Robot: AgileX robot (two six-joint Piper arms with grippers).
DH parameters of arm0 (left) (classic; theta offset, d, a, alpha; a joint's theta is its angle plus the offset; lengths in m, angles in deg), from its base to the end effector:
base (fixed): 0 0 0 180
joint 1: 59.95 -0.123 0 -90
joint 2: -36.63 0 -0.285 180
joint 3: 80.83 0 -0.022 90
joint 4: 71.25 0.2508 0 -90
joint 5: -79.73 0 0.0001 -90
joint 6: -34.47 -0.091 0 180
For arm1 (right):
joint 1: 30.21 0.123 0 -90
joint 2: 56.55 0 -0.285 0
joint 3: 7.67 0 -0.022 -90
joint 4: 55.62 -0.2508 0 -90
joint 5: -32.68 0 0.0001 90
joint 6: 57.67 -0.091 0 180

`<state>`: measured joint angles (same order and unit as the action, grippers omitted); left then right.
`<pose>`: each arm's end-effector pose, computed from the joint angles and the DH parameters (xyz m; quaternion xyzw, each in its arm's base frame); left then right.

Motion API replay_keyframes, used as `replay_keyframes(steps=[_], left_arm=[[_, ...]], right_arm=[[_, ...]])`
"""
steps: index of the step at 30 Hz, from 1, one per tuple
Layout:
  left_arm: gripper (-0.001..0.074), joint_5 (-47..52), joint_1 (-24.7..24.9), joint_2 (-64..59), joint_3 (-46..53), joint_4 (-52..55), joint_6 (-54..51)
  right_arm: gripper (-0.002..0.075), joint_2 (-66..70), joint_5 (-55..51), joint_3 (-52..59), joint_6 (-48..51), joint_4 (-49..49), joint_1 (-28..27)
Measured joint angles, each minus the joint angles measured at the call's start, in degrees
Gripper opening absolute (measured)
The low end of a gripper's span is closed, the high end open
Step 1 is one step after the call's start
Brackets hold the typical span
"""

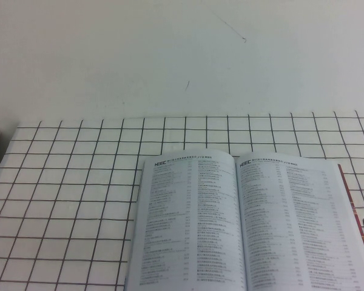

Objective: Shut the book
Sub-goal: 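Close the open booklet and leave it lying on the table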

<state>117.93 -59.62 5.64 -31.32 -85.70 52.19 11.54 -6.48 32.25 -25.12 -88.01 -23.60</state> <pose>0.0788 -0.0145 0.2908 -0.1739 0.8368 -0.1952 0.4811 0.1862 0.0526 0.2628 -0.1602 0.9207 0.1633 0.3161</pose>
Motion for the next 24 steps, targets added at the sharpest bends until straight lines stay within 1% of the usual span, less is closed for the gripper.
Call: replay_keyframes(steps=[4, 7, 10, 13, 17, 22, 24], left_arm=[[-0.0004, -2.3, 0.0, -8.0, 0.0, -16.0, -20.1], [-0.0004, -2.6, 0.0, -15.0, 0.0, -28.3, -35.1], [-0.0004, -2.6, 0.0, -23.2, 0.0, -38.1, -47.9], [-0.0004, -3.0, 0.0, -31.3, 0.0, -46.9, -57.3], [-0.0004, -2.9, 0.0, -41.9, 0.0, -58.2, -68.9], [-0.0004, -2.8, 0.0, -54.0, 0.0, -71.0, -80.9], [-0.0004, -1.3, 0.0, -58.4, -0.1, -75.8, -85.7]], right_arm=[[-0.0003, 7.5, -3.4, -3.2, 9.9, -9.5, 0.0], [-0.0003, 12.4, -5.3, -4.9, 14.9, -14.7, 0.0], [-0.0003, 16.4, -7.0, -6.6, 18.7, -18.1, 0.1], [-0.0003, 19.4, -6.7, -8.5, 20.0, -19.2, 1.5], [-0.0003, 21.6, -4.5, -10.2, 20.5, -19.4, 5.0], [-0.0003, 25.4, -1.1, -12.3, 20.7, -19.4, 8.8], [-0.0003, 27.3, -0.7, -12.9, 20.7, -19.1, 9.8]])
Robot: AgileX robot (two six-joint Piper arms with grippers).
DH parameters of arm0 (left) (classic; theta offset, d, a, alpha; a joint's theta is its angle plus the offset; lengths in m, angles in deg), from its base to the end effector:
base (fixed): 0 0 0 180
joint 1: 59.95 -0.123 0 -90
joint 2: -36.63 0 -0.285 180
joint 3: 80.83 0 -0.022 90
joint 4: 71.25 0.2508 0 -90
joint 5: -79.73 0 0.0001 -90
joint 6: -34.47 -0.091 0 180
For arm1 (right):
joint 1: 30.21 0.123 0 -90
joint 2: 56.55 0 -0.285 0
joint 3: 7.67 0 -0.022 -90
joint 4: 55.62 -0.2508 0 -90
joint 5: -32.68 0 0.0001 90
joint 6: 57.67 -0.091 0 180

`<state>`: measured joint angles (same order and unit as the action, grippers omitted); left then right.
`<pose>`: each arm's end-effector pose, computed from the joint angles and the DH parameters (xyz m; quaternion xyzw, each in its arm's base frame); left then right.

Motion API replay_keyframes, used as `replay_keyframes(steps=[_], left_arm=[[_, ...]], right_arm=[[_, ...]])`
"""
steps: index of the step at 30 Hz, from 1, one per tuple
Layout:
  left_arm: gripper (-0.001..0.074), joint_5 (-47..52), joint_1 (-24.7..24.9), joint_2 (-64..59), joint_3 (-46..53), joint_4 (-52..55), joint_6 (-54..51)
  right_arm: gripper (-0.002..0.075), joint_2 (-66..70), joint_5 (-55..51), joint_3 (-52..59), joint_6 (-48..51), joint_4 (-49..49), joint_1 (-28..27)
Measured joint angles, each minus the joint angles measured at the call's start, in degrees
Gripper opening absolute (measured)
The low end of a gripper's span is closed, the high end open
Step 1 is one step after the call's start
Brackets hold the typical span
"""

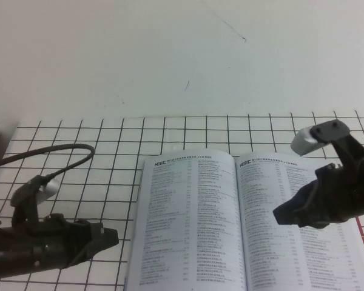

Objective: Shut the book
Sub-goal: 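Close the open booklet and leave it lying on the table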

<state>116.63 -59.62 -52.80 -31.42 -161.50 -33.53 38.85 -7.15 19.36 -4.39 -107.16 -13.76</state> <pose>0.2265 -0.0560 0.1791 -0.0595 0.8925 -0.3561 0.2703 0.2650 0.1259 0.2227 -0.2732 0.8941 0.2660 0.2349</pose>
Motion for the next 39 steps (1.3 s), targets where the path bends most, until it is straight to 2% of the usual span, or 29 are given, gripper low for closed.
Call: replay_keyframes(steps=[6, 15, 30, 39], left_arm=[[-0.0004, 4.8, 0.0, -12.3, -0.2, -6.9, -11.9], [-0.0004, 7.5, 0.0, -23.0, -2.3, -8.0, -16.2], [-0.0004, 9.2, -0.1, -24.7, -3.5, -8.3, -18.5], [-0.0004, 13.9, -3.4, -25.3, -3.5, -8.3, -18.9]], right_arm=[[-0.0003, 7.4, 1.7, -1.5, 1.1, 0.1, 1.2], [-0.0003, 16.6, 5.5, -2.5, 2.8, 0.1, 1.2], [-0.0003, 19.1, 6.3, -3.0, 3.2, 0.9, 1.2], [-0.0003, 21.2, 6.3, -3.5, 3.0, 1.8, 1.2]])
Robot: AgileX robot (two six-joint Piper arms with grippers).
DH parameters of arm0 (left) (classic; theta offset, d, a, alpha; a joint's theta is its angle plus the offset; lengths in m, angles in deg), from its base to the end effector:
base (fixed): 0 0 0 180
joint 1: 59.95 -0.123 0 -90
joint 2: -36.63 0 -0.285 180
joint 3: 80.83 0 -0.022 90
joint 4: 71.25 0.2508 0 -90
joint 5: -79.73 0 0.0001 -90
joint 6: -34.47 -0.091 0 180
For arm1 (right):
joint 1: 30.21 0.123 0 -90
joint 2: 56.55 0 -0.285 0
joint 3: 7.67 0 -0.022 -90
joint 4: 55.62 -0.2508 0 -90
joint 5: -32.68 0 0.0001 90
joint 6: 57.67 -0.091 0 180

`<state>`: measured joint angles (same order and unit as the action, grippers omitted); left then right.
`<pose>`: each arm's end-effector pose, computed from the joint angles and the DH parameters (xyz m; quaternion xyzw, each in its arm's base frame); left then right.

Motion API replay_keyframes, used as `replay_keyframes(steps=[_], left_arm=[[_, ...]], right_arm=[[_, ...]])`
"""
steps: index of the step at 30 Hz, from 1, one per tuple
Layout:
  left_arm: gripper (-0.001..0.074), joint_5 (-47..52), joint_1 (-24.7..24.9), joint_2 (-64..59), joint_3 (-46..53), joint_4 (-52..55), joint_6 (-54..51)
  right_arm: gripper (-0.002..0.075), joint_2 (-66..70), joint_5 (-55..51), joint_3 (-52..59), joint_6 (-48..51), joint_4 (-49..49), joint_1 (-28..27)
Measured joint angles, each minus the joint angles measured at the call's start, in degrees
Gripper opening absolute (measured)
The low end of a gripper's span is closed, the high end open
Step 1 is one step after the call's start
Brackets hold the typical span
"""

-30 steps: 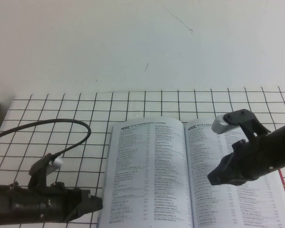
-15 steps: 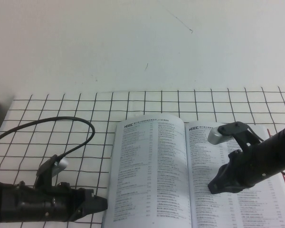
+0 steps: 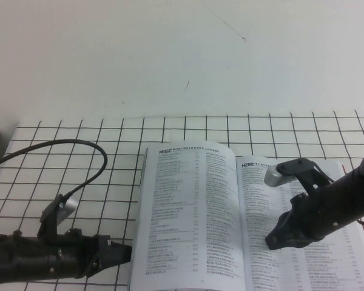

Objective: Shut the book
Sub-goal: 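Close the open booklet and leave it lying on the table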

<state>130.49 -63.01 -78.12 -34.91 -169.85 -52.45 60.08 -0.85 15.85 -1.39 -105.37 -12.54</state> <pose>0.2554 -0.0562 0.1017 -0.0423 0.8818 -0.4328 0.1829 0.3018 0.1365 0.1203 -0.2754 0.9266 0.2207 0.1303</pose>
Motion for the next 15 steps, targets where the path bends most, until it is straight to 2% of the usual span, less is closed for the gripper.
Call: replay_keyframes(steps=[8, 15], left_arm=[[-0.0004, 2.6, 1.6, 0.0, -0.4, -0.1, 3.2], [-0.0004, 12.6, 14.3, 0.0, -8.6, 0.1, 7.4]], right_arm=[[-0.0003, 0.8, -0.3, -0.1, -0.4, 0.0, -0.1], [-0.0003, 0.8, -0.3, -0.1, -0.6, 0.0, -0.1]])
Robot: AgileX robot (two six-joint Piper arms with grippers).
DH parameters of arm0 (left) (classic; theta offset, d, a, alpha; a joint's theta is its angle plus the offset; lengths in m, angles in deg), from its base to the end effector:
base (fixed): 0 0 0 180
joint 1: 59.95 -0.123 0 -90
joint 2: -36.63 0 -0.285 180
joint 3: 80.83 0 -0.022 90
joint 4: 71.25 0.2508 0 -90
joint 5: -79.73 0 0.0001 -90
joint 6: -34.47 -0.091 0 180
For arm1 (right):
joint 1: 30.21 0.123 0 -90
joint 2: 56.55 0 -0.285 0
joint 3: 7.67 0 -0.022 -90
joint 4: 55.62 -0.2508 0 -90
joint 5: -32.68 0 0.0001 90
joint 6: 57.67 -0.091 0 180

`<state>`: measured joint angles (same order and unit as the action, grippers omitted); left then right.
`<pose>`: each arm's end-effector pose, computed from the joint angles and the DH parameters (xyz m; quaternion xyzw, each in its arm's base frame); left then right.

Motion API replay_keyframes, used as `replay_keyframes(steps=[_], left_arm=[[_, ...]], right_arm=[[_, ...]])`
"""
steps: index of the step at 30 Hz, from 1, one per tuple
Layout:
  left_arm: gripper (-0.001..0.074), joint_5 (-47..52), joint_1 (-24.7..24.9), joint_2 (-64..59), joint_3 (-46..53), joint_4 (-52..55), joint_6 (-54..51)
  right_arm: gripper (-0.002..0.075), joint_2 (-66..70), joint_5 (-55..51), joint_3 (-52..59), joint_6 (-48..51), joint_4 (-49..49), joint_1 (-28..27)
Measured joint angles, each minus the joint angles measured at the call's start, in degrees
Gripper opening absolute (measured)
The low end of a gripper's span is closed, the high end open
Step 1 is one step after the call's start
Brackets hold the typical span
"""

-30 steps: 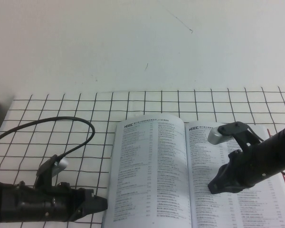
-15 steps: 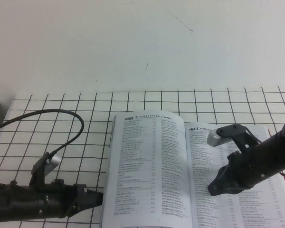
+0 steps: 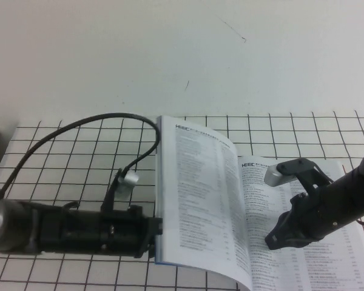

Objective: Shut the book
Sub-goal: 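Close the open booklet and leave it lying on the table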

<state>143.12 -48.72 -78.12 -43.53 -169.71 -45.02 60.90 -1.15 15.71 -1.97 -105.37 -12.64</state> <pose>0.2648 -0.1347 0.1403 0.0707 0.8136 -0.5600 0.1394 0.3021 0.1363 0.1161 -0.2694 0.9290 0.2227 0.1217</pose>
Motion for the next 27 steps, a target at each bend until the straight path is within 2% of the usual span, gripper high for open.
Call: replay_keyframes(steps=[7, 11, 20, 24, 27], left_arm=[[-0.0004, 1.8, 10.5, 2.0, -13.2, 1.0, 5.0], [-0.0004, 2.2, 13.7, 2.2, -20.3, 1.5, 7.8], [-0.0004, 2.7, 14.1, 4.7, -23.5, 2.1, 12.0], [-0.0004, 1.0, 13.9, 11.1, -23.5, 2.9, 14.6], [-0.0004, -2.9, 13.9, 17.6, -23.5, 8.2, 17.0]], right_arm=[[-0.0003, 0.0, 0.0, 0.0, 0.0, 0.0, 0.0], [-0.0003, 0.0, 0.0, 0.0, -0.3, -0.2, -0.1], [-0.0003, -0.1, 0.0, 0.0, -0.6, -0.2, -0.1], [-0.0003, -1.3, 0.4, 0.0, -1.0, 0.1, -0.1], [-0.0003, -3.2, 1.7, 0.4, -3.1, 3.8, 0.0]])
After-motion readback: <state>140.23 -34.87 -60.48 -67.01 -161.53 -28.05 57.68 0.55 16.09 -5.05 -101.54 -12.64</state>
